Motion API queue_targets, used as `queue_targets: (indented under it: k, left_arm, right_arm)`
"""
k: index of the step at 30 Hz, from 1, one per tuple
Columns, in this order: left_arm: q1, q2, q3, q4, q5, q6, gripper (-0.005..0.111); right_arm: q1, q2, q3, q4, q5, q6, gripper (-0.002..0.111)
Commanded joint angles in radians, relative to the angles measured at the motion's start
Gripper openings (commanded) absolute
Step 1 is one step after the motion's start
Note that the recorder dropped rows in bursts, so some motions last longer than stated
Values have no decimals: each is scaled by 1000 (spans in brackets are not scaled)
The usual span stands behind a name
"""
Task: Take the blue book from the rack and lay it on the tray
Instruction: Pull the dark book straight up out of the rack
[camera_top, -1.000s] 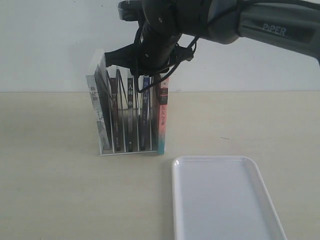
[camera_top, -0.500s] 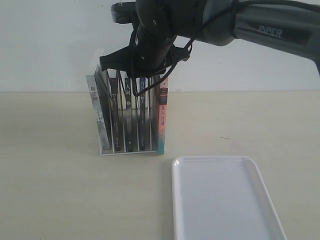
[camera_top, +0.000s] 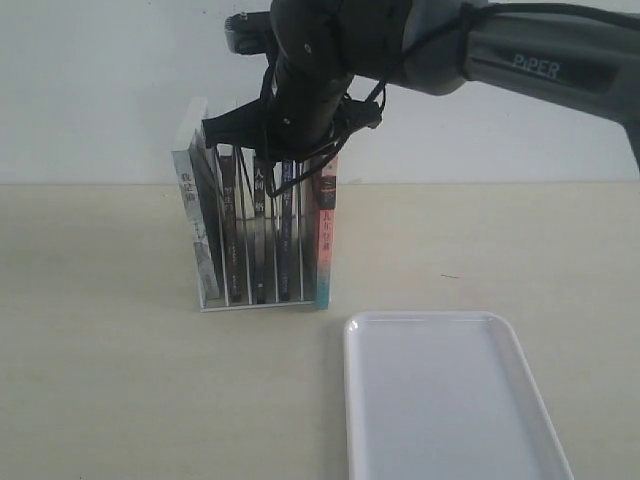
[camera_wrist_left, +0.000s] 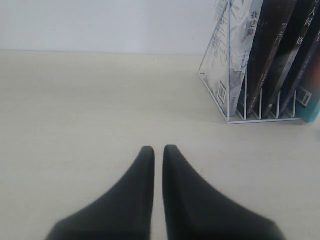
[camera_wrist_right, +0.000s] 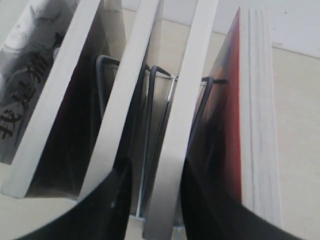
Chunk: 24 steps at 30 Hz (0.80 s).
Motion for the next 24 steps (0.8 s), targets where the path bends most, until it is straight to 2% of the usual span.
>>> queue_targets:
  k: [1,11,13,17,24]
  left_arm:
    - [4,-4,4,3,-4,-9,6]
    - [4,-4,4,3,-4,-9,6]
    - [4,-4,4,3,-4,-9,6]
    - [4,-4,4,3,-4,-9,6]
    - [4,-4,4,3,-4,-9,6]
  right_arm:
    - [0,21,-2,5,-4,5,32]
    - [0,33,-2,5,-12,5,32]
    - [0,33,-2,5,-12,5,25]
    - [0,33,-2,5,-11,0,0]
    - [0,26,-2,5,-11,2,0]
